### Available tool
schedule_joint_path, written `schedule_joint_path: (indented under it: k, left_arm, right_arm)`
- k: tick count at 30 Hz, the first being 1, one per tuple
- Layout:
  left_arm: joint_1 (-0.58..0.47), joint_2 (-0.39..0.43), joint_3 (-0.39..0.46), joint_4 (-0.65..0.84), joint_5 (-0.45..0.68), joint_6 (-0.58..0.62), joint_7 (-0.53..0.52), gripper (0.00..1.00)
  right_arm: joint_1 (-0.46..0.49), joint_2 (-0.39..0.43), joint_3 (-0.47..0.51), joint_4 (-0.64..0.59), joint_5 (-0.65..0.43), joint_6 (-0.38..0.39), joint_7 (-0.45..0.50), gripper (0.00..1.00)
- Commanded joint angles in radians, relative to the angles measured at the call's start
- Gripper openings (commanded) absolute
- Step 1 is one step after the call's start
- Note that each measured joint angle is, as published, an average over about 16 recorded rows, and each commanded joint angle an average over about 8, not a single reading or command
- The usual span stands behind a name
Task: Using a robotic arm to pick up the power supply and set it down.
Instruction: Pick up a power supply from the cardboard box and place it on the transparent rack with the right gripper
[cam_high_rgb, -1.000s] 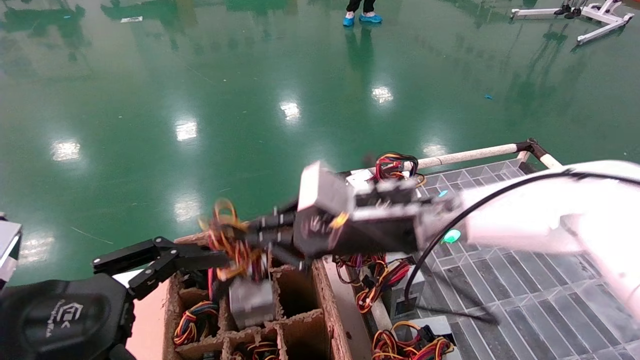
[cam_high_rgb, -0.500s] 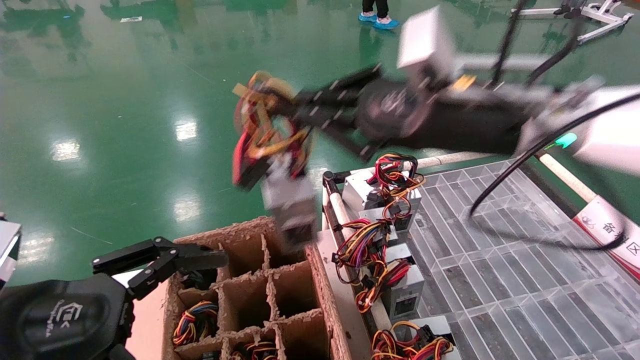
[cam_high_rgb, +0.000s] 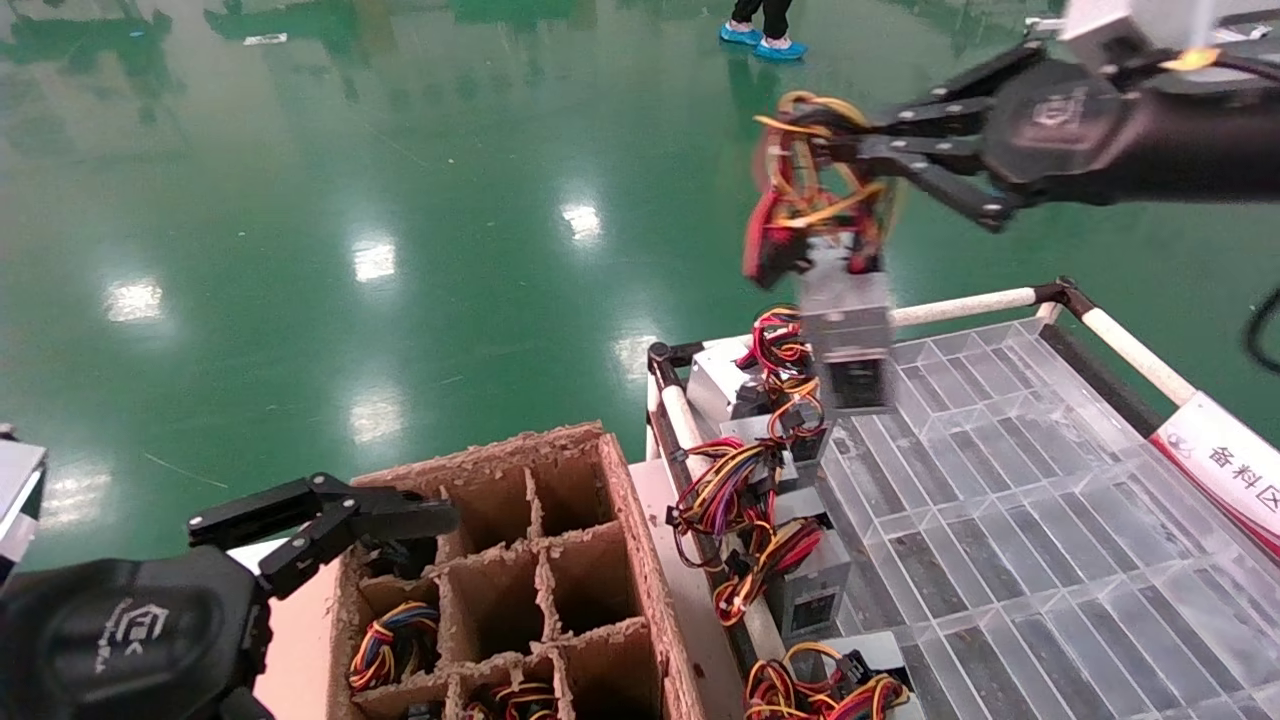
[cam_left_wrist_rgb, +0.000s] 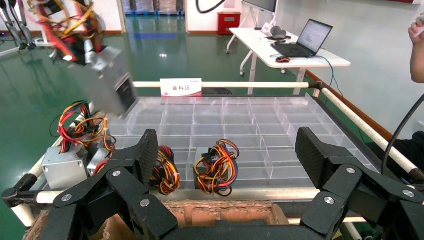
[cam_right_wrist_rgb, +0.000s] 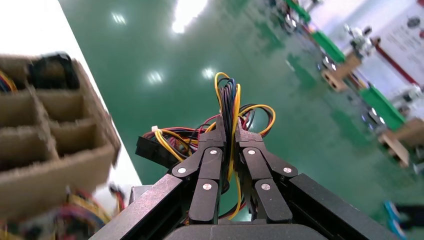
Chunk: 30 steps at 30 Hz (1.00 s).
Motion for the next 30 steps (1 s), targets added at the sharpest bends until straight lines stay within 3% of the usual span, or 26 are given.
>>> schedule_joint_path:
  k: [1,7,15,30]
  left_arm:
    - [0.0,0.0,0.0,0.0,0.0,0.0,0.0,1.0]
    - [0.0,0.0,0.0,0.0,0.0,0.0,0.0,1.0]
    - [0.0,0.0,0.0,0.0,0.0,0.0,0.0,1.0]
    - [0.0,0.0,0.0,0.0,0.0,0.0,0.0,1.0]
  right_arm:
    - [0.029,0.02,-0.012,-0.016,-0.022,-0.003,-0.005,0.0]
    - [0.043,0.045,-0.061,-0.051,-0.098,0.001,-0.022,0.0]
    - [-0.015,0.019,-0.085,-0.103,-0.13,0.007,-0.039,0.0]
    - [-0.139,-0.08,-0.064,-0.171,-0.099,0.16,-0.091,0.0]
